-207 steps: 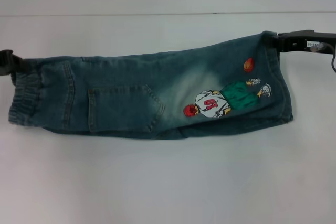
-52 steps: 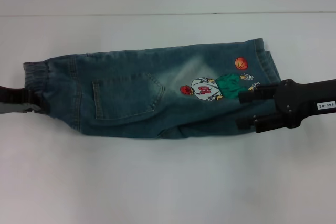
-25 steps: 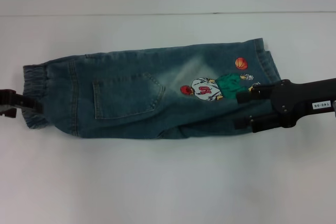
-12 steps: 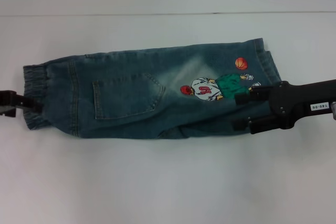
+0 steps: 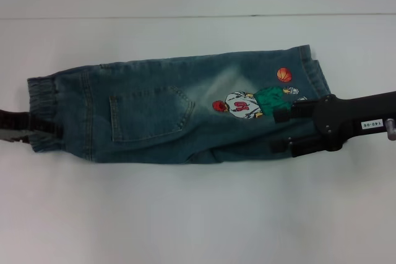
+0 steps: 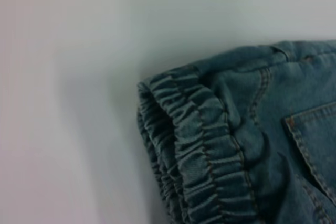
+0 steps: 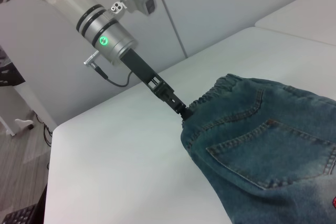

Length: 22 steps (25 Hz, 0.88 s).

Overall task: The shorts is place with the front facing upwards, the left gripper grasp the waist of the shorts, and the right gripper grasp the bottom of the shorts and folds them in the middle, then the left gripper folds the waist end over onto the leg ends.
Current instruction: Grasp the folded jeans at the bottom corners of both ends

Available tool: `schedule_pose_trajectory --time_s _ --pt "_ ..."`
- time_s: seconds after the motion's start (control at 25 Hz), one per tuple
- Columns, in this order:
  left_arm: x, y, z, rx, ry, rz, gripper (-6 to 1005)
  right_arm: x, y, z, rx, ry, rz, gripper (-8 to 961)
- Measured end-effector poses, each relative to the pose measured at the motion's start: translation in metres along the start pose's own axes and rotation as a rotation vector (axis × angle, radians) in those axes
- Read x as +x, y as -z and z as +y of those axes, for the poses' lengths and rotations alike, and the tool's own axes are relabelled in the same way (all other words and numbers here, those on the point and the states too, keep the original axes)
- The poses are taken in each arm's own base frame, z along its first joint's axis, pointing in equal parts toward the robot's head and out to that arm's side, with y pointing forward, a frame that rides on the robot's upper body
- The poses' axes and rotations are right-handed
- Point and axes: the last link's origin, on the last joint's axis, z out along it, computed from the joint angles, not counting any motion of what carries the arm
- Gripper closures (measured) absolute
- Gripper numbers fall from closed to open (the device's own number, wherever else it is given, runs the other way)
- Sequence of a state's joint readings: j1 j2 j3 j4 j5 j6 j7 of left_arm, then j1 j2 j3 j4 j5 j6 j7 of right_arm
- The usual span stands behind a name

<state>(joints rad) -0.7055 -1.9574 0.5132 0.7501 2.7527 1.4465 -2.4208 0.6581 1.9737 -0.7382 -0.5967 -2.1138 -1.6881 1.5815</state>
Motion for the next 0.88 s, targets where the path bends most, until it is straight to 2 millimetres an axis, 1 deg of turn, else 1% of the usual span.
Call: schedule_pose_trajectory --time_s 0.24,0.64,0.88 --pt "0.0005 0.0 0.0047 -0.024 -0.032 0.006 270 0.0003 -0.002 -0.0008 0.005 0.002 0.006 69" --pt "0.002 0.0009 0.0066 -0.045 -0.053 0.028 746 0.0009 -0.0027 -0.0016 0.011 0.001 0.007 69" --pt "0.0035 0.0017 0.0079 -0.054 -0.061 0.035 853 0.0005 -0.0029 -0.0033 0.022 0.001 0.008 70"
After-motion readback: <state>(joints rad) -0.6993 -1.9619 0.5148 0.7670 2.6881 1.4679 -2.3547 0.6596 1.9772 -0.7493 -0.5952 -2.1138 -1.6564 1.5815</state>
